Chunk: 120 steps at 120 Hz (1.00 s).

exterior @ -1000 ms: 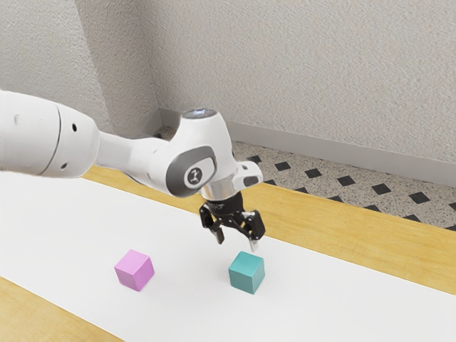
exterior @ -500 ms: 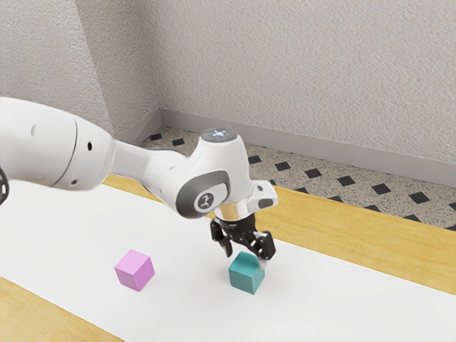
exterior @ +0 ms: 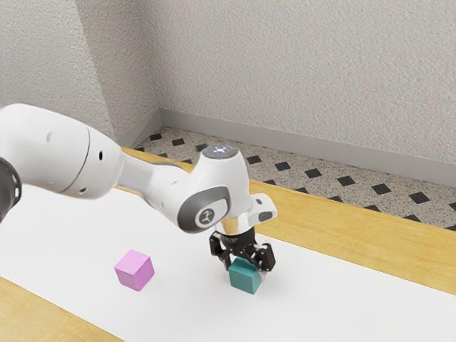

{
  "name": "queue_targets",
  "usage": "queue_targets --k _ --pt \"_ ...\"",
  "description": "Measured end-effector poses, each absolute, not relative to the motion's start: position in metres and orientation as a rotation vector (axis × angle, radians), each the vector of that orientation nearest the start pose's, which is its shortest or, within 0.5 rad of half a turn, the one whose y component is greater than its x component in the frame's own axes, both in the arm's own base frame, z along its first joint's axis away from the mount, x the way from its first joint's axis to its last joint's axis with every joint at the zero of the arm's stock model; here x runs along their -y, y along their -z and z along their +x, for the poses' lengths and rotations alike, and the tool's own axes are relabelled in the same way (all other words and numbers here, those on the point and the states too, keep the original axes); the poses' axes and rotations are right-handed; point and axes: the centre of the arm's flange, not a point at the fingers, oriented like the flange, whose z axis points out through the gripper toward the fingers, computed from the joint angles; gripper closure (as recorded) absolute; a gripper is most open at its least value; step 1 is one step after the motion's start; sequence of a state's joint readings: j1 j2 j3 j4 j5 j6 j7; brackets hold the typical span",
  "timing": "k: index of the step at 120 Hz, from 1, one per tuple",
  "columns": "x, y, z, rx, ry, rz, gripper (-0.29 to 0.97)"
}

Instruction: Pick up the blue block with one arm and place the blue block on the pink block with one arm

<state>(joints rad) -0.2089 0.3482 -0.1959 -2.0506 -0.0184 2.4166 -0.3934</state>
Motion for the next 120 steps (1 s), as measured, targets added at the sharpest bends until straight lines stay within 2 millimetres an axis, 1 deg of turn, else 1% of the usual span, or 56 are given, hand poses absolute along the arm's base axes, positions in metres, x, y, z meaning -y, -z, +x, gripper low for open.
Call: queue_targets --k 13,30,43,51,75,94,97,102,106,111,120 --pt "0.233 -0.265 0.549 0.037 -0.026 -3.223 0.00" --pt "0.233 -0.260 0.549 0.055 -0.025 -3.224 0.00" --pt "0.234 -0.262 0.550 0.061 -0.011 -3.224 0.14" --pt "0.233 -0.263 0.550 0.068 -0.005 -3.224 0.20" --pt "0.233 -0.265 0.552 0.087 0.007 -3.221 0.30" --pt "0.226 -0.281 0.555 0.112 0.053 -3.215 0.36" --pt "0.223 -0.289 0.556 0.117 0.068 -3.213 0.37" --pt "0.213 -0.307 0.558 0.137 0.103 -3.205 0.37" --pt "0.198 -0.319 0.556 0.168 0.118 -3.193 0.38" --pt "0.182 -0.330 0.547 0.199 0.126 -3.177 0.38" --pt "0.161 -0.342 0.524 0.236 0.119 -3.150 0.38"
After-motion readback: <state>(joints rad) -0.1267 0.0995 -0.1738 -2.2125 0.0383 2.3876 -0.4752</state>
